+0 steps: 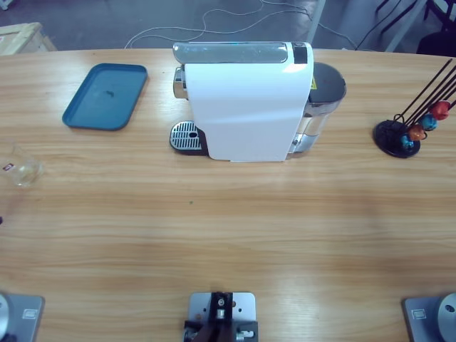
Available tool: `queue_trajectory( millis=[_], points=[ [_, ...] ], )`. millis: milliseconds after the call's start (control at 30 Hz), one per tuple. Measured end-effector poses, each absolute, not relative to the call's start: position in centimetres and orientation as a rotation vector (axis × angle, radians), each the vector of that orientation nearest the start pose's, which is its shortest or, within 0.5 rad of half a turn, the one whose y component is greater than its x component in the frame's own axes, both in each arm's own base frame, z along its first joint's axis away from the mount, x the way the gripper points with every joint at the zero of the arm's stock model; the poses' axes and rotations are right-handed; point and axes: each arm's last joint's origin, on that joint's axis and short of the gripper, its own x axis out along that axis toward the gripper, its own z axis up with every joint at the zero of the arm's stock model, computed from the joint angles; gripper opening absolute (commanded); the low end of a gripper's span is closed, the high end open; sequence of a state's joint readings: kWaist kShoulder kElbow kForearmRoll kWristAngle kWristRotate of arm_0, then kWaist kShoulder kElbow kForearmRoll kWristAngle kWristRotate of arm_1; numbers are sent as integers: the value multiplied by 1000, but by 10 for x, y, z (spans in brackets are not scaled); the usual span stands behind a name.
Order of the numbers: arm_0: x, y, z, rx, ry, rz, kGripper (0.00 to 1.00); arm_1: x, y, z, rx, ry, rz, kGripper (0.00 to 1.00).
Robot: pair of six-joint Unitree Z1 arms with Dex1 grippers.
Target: Pour coffee
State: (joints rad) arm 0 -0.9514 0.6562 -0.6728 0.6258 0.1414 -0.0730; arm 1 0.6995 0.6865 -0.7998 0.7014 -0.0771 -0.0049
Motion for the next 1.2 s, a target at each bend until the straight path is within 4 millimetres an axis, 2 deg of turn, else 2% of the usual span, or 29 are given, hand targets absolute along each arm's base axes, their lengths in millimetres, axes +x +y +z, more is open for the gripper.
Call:
queue_trajectory(
  millis=[400,500,700,800,867,1000,1133,1200],
  points=[
    [28,-26,310,255,562,-756,1000,31,21,341,-226,548,605,1000],
    [36,-36,319,216,573,-729,1000,31,21,341,-226,548,605,1000],
    [84,-87,372,158,612,-634,996,31,21,341,-226,548,605,1000],
    [113,-107,397,54,632,-590,996,31,21,341,-223,549,604,1000],
    [130,-119,407,-45,673,-606,996,31,21,341,-222,549,603,1000],
    [164,-136,412,-263,782,-652,993,31,21,341,-220,550,603,1000],
    [195,-153,400,-418,869,-674,958,31,21,341,-219,550,603,1000],
    [211,-162,392,-456,886,-670,863,31,21,341,-219,550,603,1000]
  ],
)
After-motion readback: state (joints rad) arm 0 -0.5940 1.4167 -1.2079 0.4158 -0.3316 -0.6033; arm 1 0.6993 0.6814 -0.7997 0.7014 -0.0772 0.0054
